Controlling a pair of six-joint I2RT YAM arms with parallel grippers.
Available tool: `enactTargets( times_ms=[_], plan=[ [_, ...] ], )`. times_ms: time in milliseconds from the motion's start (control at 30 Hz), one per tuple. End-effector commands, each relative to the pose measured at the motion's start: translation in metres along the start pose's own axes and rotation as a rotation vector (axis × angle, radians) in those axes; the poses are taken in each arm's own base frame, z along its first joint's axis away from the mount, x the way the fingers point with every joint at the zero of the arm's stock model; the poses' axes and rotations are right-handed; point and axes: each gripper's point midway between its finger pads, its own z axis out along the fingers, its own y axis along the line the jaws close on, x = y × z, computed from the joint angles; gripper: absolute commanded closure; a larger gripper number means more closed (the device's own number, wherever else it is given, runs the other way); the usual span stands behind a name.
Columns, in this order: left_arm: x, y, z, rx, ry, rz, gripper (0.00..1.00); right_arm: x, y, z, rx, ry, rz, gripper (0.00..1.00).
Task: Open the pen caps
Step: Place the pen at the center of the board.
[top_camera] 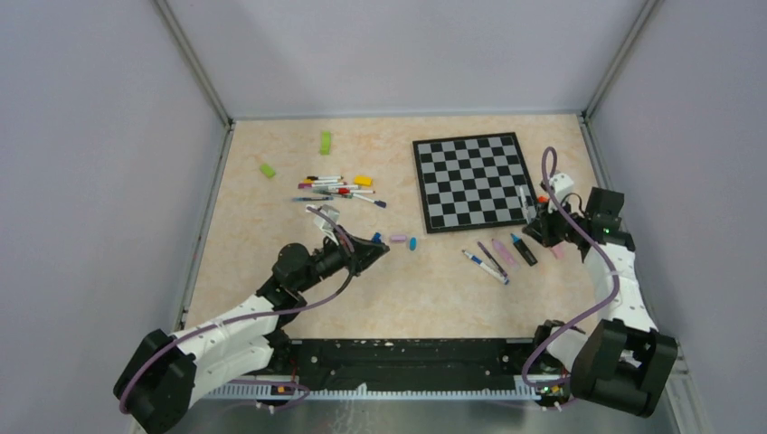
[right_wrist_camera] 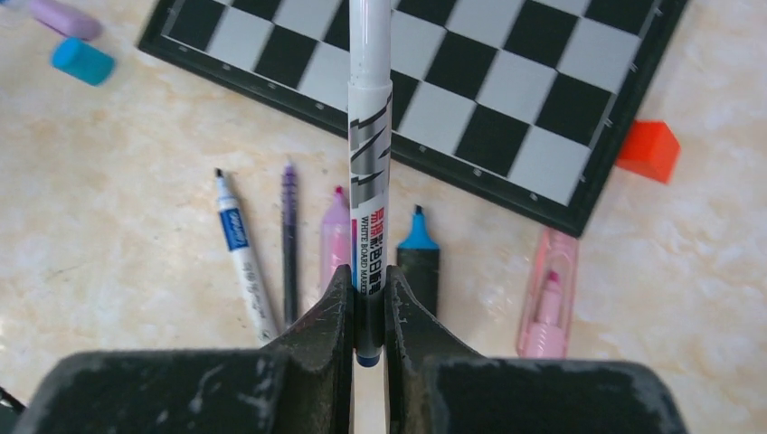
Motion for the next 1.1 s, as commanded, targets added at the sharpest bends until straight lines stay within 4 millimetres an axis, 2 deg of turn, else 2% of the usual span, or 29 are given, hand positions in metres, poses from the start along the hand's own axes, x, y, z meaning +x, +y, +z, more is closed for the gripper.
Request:
enactTargets(
  times_ms=[0,167,333,533,800,1067],
  plan=[
    [0.014,0.006,-0.012,0.000,0.001,-0.004,1.00,-0.003,-0.046,-0.018,0.198,0.087,-0.043,1.00],
    [0.032,0.015,-0.022,-0.008,0.016,-0.010,1.00,0.013,-0.072,-0.029,0.268,0.188,-0.033,1.00],
    [0.040,0.021,-0.028,-0.023,0.018,-0.017,1.00,0.036,-0.093,-0.038,0.311,0.318,-0.033,1.00],
    [0.046,0.026,-0.031,-0.039,0.023,-0.014,1.00,0.052,-0.114,-0.041,0.305,0.401,-0.027,1.00],
    [0.048,0.029,-0.032,-0.047,0.022,-0.005,1.00,0.057,-0.138,-0.032,0.254,0.471,0.012,0.97],
    [0.049,0.032,-0.034,-0.063,0.027,0.003,1.00,0.083,-0.145,-0.016,0.192,0.557,0.076,0.94]
  ],
)
